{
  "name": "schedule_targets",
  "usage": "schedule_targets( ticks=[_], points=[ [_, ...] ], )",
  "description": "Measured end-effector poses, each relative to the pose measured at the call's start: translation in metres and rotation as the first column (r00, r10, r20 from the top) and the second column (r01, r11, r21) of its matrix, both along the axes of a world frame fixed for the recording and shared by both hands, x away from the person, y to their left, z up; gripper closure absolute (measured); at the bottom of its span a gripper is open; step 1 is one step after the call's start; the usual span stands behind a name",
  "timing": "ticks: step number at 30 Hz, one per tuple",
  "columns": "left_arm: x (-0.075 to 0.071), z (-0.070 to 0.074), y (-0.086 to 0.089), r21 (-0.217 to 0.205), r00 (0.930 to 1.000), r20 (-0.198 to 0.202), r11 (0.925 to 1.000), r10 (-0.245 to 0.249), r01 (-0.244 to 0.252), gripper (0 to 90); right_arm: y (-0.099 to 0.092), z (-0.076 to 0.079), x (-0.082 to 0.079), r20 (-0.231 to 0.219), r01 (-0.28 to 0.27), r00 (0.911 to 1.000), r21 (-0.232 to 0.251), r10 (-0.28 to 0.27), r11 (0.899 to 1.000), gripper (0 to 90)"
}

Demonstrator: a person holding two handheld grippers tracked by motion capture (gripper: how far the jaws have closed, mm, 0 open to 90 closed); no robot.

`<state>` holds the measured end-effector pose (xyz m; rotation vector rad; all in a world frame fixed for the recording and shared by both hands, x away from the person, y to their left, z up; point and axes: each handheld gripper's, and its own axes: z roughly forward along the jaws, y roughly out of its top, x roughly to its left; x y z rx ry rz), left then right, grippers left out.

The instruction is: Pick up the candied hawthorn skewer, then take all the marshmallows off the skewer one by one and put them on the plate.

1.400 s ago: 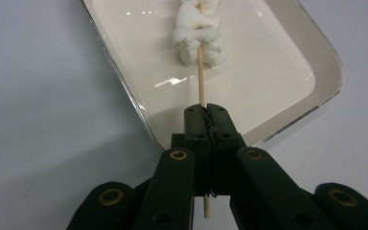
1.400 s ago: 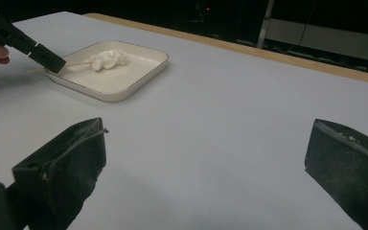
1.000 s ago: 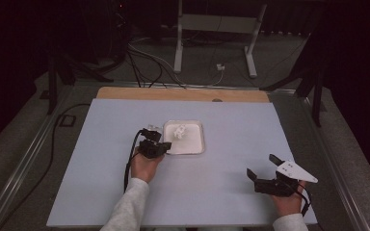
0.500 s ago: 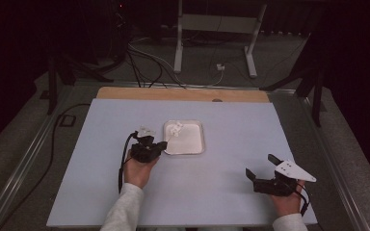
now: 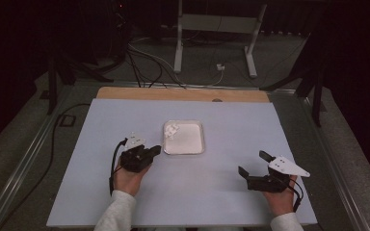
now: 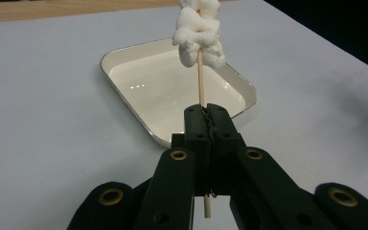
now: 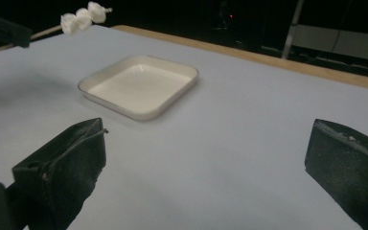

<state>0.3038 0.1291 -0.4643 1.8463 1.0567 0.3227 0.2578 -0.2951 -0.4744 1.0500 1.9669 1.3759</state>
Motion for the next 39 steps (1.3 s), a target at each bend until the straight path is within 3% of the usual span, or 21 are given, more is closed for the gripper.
schedule_targets(
  ticks=[8, 9, 10, 14, 22, 33, 39],
  points=[
    [-0.007, 0.004, 0.002, -0.026, 0.9978, 0.056, 0.999, -0.036, 0.038, 90.0, 0.021, 0.022, 0.014, 0.004, -0.066, 0.9978, 0.066, 0.066, 0.996, 0.8],
    [-0.009, 0.006, 0.003, -0.032, 0.9973, 0.062, 0.9986, -0.04, 0.042, 90.0, 0.027, 0.026, 0.022, -0.027, -0.098, 0.9943, 0.141, 0.103, 0.985, 0.8],
    [-0.01, 0.006, 0.003, -0.032, 0.9968, 0.067, 0.9985, -0.042, 0.044, 90.0, 0.03, 0.029, 0.026, -0.037, -0.105, 0.9929, 0.178, 0.113, 0.979, 0.8],
    [-0.011, 0.008, 0.004, -0.041, 0.9957, 0.081, 0.9979, -0.046, 0.05, 90.0, 0.044, 0.038, 0.041, -0.063, -0.127, 0.9874, 0.231, 0.145, 0.965, 0.8],
    [-0.01, 0.007, 0.003, -0.031, 0.9935, 0.094, 0.9972, -0.065, 0.068, 90.0, 0.074, 0.051, 0.063, -0.055, -0.165, 0.9824, 0.199, 0.179, 0.966, 0.8],
    [-0.011, 0.005, -0.001, -0.028, 0.991, 0.103, 0.9956, -0.086, 0.089, 90.0, 0.103, 0.051, 0.081, -0.094, -0.197, 0.9719, 0.178, 0.216, 0.964, 0.8],
    [-0.014, 0.007, -0.005, -0.033, 0.9871, 0.119, 0.9932, -0.107, 0.112, 90.0, 0.121, 0.048, 0.09, -0.126, -0.223, 0.9607, 0.181, 0.247, 0.958, 0.8]
  ],
)
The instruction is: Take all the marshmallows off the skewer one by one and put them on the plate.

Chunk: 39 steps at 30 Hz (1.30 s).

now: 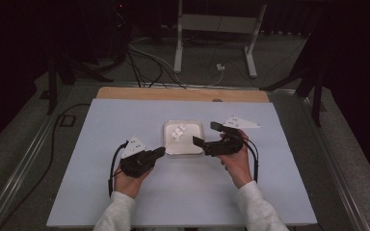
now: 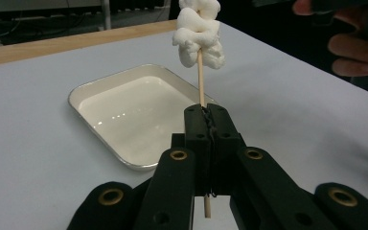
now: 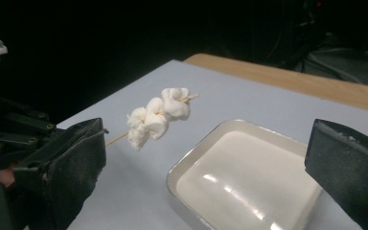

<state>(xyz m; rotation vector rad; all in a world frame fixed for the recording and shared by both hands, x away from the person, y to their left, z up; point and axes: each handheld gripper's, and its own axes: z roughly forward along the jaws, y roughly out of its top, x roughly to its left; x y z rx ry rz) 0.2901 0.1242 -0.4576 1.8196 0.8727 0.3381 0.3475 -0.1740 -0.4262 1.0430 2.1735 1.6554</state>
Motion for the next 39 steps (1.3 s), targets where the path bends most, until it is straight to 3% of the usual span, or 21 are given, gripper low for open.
schedule_targets(
  ticks=[6, 9, 11, 12, 13, 15, 16, 17, 18, 21, 24, 27, 36, 39],
  points=[
    [-0.002, 0.002, -0.004, -0.013, 0.9996, 0.016, 0.9997, -0.022, 0.022, 90.0, 0.008, -0.003, 0.005, -0.067, -0.023, 0.9975, 0.002, 0.023, 1.0, 5.2],
    [-0.003, 0.002, -0.007, -0.011, 0.9992, 0.024, 0.9994, -0.032, 0.032, 90.0, 0.01, -0.006, 0.008, -0.125, -0.056, 0.9904, 0.023, 0.058, 0.998, 17.3],
    [-0.004, 0.002, -0.008, -0.017, 0.9989, 0.026, 0.9991, -0.04, 0.04, 90.0, 0.011, -0.006, 0.009, -0.135, -0.065, 0.9885, 0.029, 0.068, 0.997, 21.4],
    [-0.004, 0.002, -0.009, -0.014, 0.9987, 0.029, 0.999, -0.042, 0.043, 90.0, 0.01, -0.007, 0.01, -0.153, -0.088, 0.9834, 0.063, 0.097, 0.994, 31.4],
    [-0.004, 0.002, -0.01, -0.011, 0.9984, 0.03, 0.9988, -0.047, 0.047, 90.0, 0.01, -0.007, 0.01, -0.153, -0.088, 0.9834, 0.063, 0.097, 0.994, 31.4],
    [-0.004, 0.001, -0.011, -0.007, 0.9982, 0.03, 0.9986, -0.052, 0.052, 90.0, 0.008, -0.007, 0.014, -0.2, -0.097, 0.9713, 0.156, 0.128, 0.983, 44.4],
    [-0.004, 0.001, -0.012, -0.007, 0.9979, 0.032, 0.9984, -0.056, 0.056, 90.0, 0.008, -0.007, 0.014, -0.2, -0.097, 0.9713, 0.156, 0.128, 0.983, 44.4],
    [-0.005, 0.0, -0.012, -0.01, 0.9978, 0.032, 0.9982, -0.058, 0.058, 90.0, 0.008, -0.007, 0.016, -0.221, -0.108, 0.9637, 0.193, 0.15, 0.975, 50.1],
    [-0.005, 0.0, -0.013, -0.008, 0.9974, 0.034, 0.998, -0.063, 0.063, 90.0, 0.008, -0.007, 0.017, -0.229, -0.104, 0.9626, 0.184, 0.145, 0.977, 53.1],
    [-0.005, 0.0, -0.014, -0.008, 0.9968, 0.039, 0.9975, -0.07, 0.071, 90.0, 0.011, -0.007, 0.017, -0.234, -0.088, 0.9646, 0.153, 0.122, 0.984, 57.3],
    [-0.004, -0.002, -0.015, 0.0, 0.9966, 0.033, 0.9971, -0.076, 0.076, 90.0, 0.011, -0.008, 0.018, -0.263, -0.087, 0.955, 0.197, 0.138, 0.977, 67.8],
    [-0.003, -0.005, -0.015, 0.021, 0.9966, 0.02, 0.9966, -0.08, 0.08, 90.0, 0.01, -0.007, 0.018, -0.265, -0.09, 0.9529, 0.216, 0.148, 0.972, 71.0],
    [-0.003, -0.008, -0.021, 0.08, 0.996, 0.013, 0.993, -0.089, 0.088, 90.0, 0.016, 0.002, 0.015, -0.244, -0.098, 0.9586, 0.203, 0.148, 0.974, 77.1],
    [-0.002, -0.01, -0.02, 0.082, 0.9962, 0.013, 0.993, -0.086, 0.085, 90.0, 0.015, 0.003, 0.015, -0.242, -0.093, 0.9597, 0.209, 0.143, 0.974, 77.6]
  ],
)
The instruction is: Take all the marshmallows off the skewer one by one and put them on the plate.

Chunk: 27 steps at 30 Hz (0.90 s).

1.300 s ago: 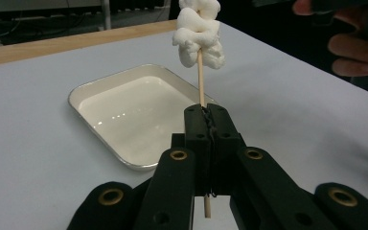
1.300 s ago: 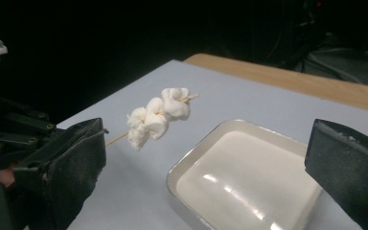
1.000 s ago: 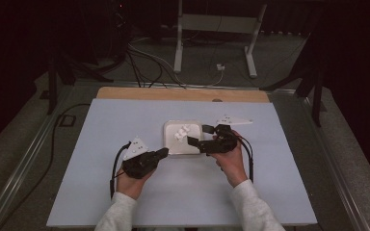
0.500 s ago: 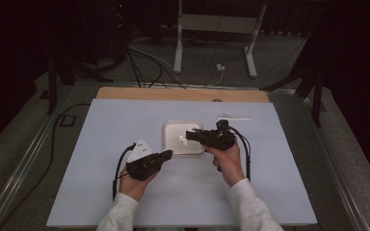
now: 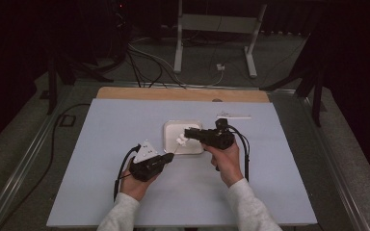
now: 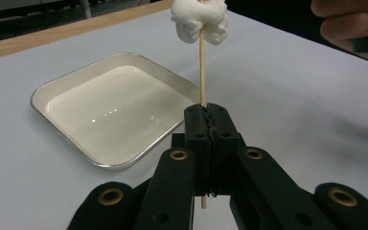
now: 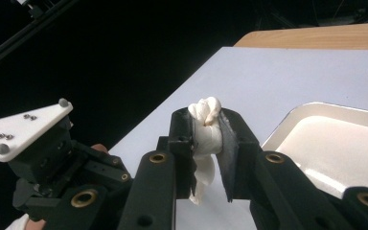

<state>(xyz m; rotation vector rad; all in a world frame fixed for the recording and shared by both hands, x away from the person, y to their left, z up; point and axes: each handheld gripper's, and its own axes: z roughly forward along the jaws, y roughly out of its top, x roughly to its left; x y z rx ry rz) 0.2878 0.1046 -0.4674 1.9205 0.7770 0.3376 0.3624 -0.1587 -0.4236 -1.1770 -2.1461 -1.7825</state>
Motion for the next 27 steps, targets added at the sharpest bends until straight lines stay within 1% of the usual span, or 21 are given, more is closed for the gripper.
schedule_targets(
  ticks=[3, 5, 9, 13, 14, 15, 16, 17, 18, 20, 21, 25, 27],
  points=[
    [-0.001, 0.0, 0.001, 0.014, 1.0, 0.009, 0.9999, -0.003, 0.003, 90.0, -0.003, 0.001, 0.0, -0.001, 0.012, 0.9999, 0.006, -0.012, 1.0, 78.1],
    [-0.001, 0.001, 0.001, 0.006, 0.9998, 0.016, 0.9999, -0.009, 0.009, 90.0, -0.005, 0.002, 0.0, 0.001, 0.018, 0.9998, 0.011, -0.018, 1.0, 78.5],
    [-0.002, 0.002, 0.001, 0.015, 0.9994, 0.029, 0.9997, -0.017, 0.017, 90.0, -0.009, 0.003, 0.0, 0.009, 0.035, 0.9993, 0.015, -0.035, 0.999, 78.6],
    [-0.002, 0.003, 0.001, 0.019, 0.9993, 0.03, 0.9996, -0.021, 0.021, 90.0, -0.011, 0.004, 0.001, 0.014, 0.052, 0.9985, 0.02, -0.052, 0.998, 79.1],
    [-0.002, 0.002, 0.0, 0.028, 0.9993, 0.031, 0.9994, -0.019, 0.018, 90.0, -0.012, 0.005, 0.001, 0.017, 0.06, 0.9981, 0.023, -0.06, 0.998, 79.2],
    [-0.002, -0.002, -0.001, 0.07, 0.9996, 0.023, 0.9974, -0.018, 0.016, 90.0, -0.017, 0.008, 0.001, 0.024, 0.091, 0.9955, 0.055, -0.092, 0.994, 79.7],
    [-0.002, -0.002, -0.001, 0.07, 0.9996, 0.023, 0.9974, -0.018, 0.016, 90.0, -0.022, 0.01, 0.002, 0.029, 0.105, 0.9938, 0.074, -0.107, 0.992, 79.8],
    [-0.002, -0.003, 0.0, 0.055, 0.9998, 0.013, 0.9983, -0.018, 0.017, 90.0, -0.022, 0.01, 0.002, 0.029, 0.105, 0.9938, 0.074, -0.107, 0.992, 79.8],
    [-0.001, -0.003, 0.001, 0.041, 0.9998, 0.01, 0.999, -0.018, 0.018, 90.0, -0.026, 0.013, 0.002, 0.041, 0.109, 0.9929, 0.072, -0.112, 0.991, 79.8],
    [-0.001, 0.0, 0.001, 0.031, 0.9997, 0.018, 0.9994, -0.014, 0.014, 90.0, -0.029, 0.018, 0.003, 0.054, 0.104, 0.9928, 0.043, -0.107, 0.994, 79.4],
    [-0.001, 0.0, 0.001, 0.026, 0.9998, 0.017, 0.9996, -0.013, 0.012, 90.0, -0.031, 0.019, 0.003, 0.053, 0.103, 0.9931, 0.036, -0.105, 0.994, 79.1],
    [0.0, 0.0, 0.002, 0.019, 1.0, 0.007, 0.9998, 0.0, 0.0, 90.0, -0.031, 0.015, 0.005, 0.051, 0.109, 0.9926, 0.007, -0.11, 0.994, 77.9],
    [0.001, 0.0, 0.004, 0.015, 1.0, 0.004, 0.9999, 0.007, -0.007, 90.0, -0.029, 0.011, 0.006, 0.047, 0.116, 0.9922, -0.016, -0.115, 0.993, 77.3]
  ],
)
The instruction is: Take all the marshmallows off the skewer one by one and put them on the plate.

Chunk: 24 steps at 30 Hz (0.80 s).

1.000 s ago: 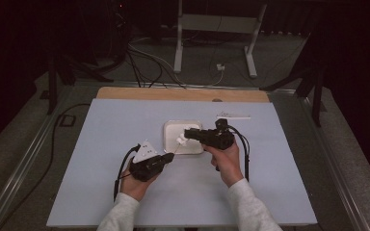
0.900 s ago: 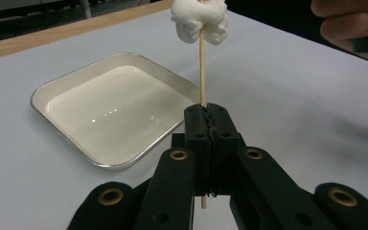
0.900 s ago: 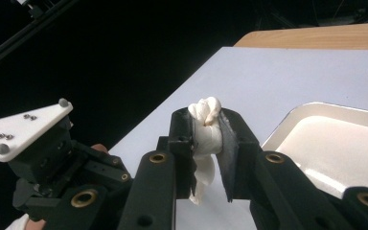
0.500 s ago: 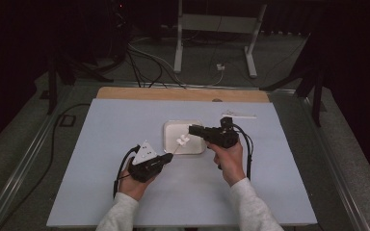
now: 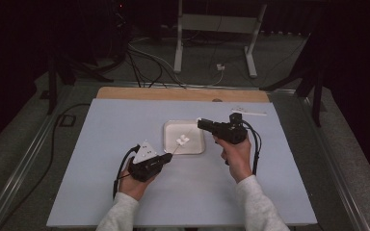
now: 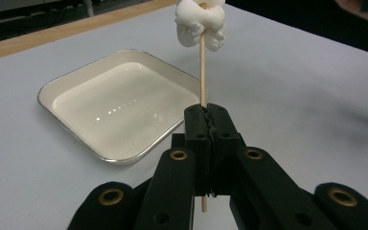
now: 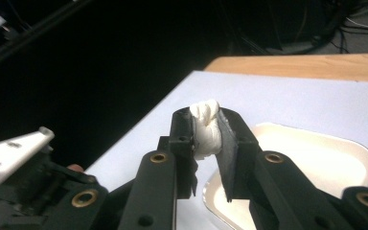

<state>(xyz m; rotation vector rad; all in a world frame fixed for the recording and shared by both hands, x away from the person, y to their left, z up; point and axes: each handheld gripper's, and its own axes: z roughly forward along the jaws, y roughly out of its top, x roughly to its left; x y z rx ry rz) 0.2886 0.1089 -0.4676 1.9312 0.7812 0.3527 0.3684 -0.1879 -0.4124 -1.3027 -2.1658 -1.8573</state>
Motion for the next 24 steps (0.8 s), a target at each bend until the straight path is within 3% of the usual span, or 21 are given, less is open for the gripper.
schedule_targets(
  ticks=[10, 13, 24],
  points=[
    [0.002, 0.002, 0.008, -0.033, 0.9992, -0.011, 0.9987, 0.038, -0.038, 90.0, 0.015, -0.024, 0.014, -0.031, 0.02, 0.9992, -0.128, -0.025, 0.992, 75.5],
    [0.003, 0.001, 0.009, -0.034, 0.999, -0.014, 0.9985, 0.042, -0.042, 90.0, 0.022, -0.035, 0.02, -0.043, 0.023, 0.9986, -0.19, -0.031, 0.981, 75.2],
    [0.004, 0.001, 0.013, -0.04, 0.9983, -0.023, 0.9977, 0.054, -0.055, 90.0, 0.042, -0.069, 0.036, -0.118, 0.019, 0.9915, -0.291, -0.055, 0.957, 74.1]
  ],
)
